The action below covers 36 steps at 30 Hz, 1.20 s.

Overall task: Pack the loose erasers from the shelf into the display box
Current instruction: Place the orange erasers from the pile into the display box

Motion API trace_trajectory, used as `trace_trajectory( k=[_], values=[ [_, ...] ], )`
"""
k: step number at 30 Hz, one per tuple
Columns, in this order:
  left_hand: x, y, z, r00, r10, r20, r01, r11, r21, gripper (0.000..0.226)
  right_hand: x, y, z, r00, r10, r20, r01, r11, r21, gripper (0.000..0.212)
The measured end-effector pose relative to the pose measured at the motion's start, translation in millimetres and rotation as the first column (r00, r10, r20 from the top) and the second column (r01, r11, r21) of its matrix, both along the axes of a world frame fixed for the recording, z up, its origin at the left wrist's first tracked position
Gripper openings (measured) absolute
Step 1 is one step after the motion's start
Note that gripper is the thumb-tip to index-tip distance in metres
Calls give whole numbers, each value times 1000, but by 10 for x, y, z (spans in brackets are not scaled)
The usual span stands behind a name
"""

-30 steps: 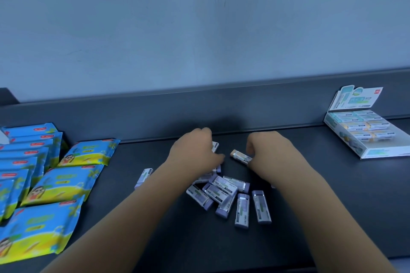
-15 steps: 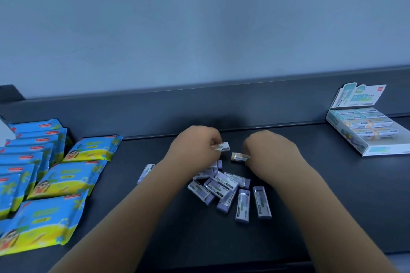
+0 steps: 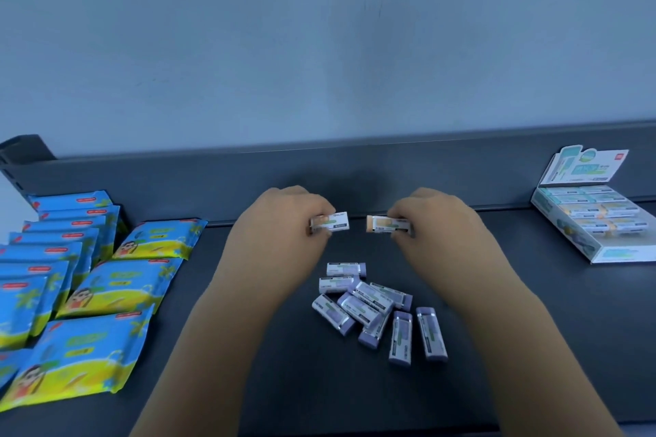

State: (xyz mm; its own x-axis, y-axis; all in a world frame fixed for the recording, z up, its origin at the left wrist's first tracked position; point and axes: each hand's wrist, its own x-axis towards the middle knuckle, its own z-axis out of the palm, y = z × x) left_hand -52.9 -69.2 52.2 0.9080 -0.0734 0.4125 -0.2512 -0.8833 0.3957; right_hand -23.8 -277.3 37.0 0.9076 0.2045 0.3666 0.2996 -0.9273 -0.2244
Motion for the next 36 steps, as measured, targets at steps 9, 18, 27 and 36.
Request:
trace_trajectory(
  k=[9, 18, 27, 36],
  values=[
    [-61, 75, -156, 999, 16, -49, -17, 1000, -5, 20, -198, 135, -57, 997, 23, 68, -32, 990, 141, 12],
    [-56, -177, -141, 997, -18, -76, 18, 1000, -4, 19, -289, -100, -71, 1000, -11, 2, 11, 995, 97, 12],
    [21, -1012, -109, 995, -1, -105, 3, 1000, 14, 10, -264, -947, -9, 1000, -10, -5, 11, 995, 98, 15],
    [-6, -2064, -259, 993, 62, -99, -63, 998, -13, 14, -232, -1958, -57, 997, 62, -41, -60, 997, 42, 17]
  ],
)
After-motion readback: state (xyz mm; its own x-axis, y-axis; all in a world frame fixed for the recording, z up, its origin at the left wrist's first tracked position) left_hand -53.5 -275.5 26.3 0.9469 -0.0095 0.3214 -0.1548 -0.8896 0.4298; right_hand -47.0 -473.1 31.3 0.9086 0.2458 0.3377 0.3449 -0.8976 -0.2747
